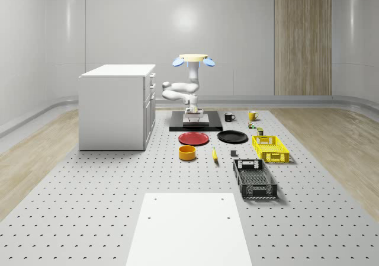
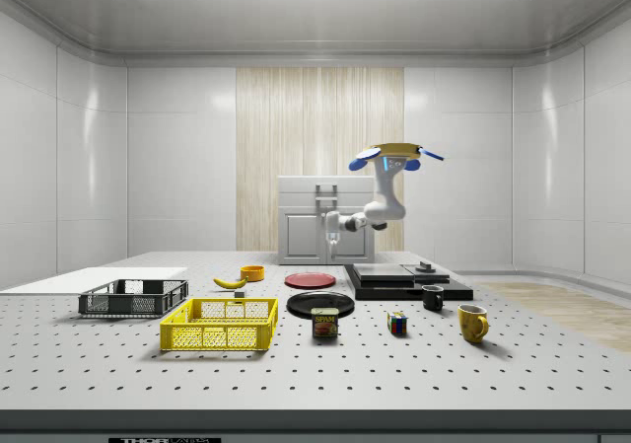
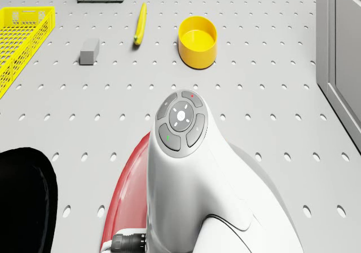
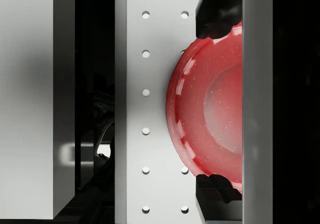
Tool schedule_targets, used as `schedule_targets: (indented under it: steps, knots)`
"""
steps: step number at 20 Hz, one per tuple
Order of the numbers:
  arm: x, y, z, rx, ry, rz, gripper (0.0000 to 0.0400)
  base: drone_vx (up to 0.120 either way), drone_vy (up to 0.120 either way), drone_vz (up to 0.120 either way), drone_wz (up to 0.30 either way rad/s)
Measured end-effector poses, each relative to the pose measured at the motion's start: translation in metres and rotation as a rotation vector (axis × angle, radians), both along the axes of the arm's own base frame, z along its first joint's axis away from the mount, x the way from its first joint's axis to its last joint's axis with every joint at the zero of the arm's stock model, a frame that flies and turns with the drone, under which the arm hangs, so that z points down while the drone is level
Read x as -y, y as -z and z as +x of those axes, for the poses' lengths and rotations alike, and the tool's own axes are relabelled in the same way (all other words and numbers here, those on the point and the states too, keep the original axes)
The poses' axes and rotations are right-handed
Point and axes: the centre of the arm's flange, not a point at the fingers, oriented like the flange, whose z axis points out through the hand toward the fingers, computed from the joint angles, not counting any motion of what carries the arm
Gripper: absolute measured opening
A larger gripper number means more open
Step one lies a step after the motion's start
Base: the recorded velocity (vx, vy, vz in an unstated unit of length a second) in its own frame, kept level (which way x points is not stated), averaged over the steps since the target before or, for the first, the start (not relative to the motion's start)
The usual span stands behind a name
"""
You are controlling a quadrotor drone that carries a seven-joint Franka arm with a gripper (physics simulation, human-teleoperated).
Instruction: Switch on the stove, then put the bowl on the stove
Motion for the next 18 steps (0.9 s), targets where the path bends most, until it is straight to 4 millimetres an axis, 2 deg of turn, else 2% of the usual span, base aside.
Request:
schedule_targets:
  steps: [18]
  knots:
    - [0.0,0.0,0.0,0.0,0.0,0.0,0.04,0.12,0.0,0.0,0.0]
